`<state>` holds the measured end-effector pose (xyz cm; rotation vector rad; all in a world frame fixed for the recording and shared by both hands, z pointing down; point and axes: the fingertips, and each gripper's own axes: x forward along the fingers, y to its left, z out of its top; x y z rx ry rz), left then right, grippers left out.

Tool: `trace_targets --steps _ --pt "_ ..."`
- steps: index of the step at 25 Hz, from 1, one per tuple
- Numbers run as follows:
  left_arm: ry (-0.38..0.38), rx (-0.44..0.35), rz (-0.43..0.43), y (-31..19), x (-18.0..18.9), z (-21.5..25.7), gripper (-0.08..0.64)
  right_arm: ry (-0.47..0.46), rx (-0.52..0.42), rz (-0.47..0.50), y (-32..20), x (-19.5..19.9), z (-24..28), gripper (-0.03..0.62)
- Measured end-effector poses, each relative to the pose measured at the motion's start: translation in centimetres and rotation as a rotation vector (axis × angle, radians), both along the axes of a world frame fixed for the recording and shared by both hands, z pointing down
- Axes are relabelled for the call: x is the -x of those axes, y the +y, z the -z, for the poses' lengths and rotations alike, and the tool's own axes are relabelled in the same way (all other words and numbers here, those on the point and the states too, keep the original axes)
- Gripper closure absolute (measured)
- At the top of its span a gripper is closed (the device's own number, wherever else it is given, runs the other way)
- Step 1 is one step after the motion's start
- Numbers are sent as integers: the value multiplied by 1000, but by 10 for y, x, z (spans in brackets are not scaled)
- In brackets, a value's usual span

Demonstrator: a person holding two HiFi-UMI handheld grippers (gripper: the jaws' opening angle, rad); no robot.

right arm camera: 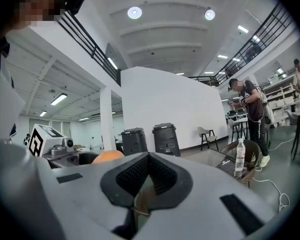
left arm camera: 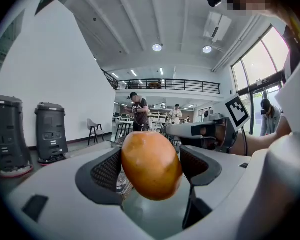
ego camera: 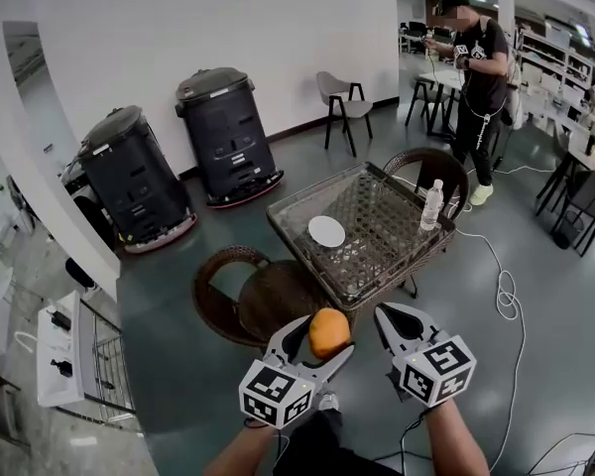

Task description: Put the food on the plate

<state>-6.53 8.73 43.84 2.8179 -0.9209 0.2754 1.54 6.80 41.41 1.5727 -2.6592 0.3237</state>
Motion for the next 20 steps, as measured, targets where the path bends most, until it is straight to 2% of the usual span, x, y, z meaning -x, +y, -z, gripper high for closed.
trace_targets --steps 10,20 --pt "7 32 -48 -128 5 -3 193 7 32 -42 -128 7 -1 588" --pt "14 30 -61 -196 7 6 193 16 53 -71 -191 2 1 588"
